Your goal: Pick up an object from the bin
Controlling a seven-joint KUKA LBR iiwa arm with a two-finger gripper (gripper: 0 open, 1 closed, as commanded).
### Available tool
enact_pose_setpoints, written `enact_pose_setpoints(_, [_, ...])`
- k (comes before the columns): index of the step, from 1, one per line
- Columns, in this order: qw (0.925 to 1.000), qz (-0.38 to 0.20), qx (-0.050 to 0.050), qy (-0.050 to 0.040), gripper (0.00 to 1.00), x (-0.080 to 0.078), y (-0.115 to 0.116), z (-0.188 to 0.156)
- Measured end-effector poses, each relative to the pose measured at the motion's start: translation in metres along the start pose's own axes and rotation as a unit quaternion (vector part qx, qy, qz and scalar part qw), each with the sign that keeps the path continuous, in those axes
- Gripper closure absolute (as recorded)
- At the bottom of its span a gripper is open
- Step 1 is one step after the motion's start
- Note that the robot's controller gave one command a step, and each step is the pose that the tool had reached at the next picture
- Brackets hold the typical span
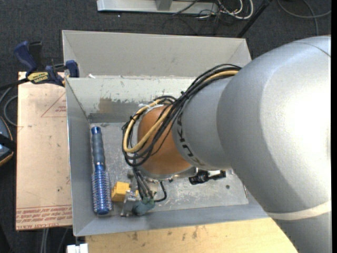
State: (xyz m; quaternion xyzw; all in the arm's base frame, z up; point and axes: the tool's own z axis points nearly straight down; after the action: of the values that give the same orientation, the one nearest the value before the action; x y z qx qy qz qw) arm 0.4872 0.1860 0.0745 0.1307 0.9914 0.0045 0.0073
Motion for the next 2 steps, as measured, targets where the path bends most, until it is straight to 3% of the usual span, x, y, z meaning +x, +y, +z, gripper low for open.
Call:
enact_pose_setpoints(1, [1.0, 0.0, 0.003, 0.0046, 0.0, -0.0014, 0.0015, -0.0017])
enact_pose_setpoints(2, [1.0, 0.001, 0.002, 0.0015, 1.0, -0.0036, 0.0015, -0.0028])
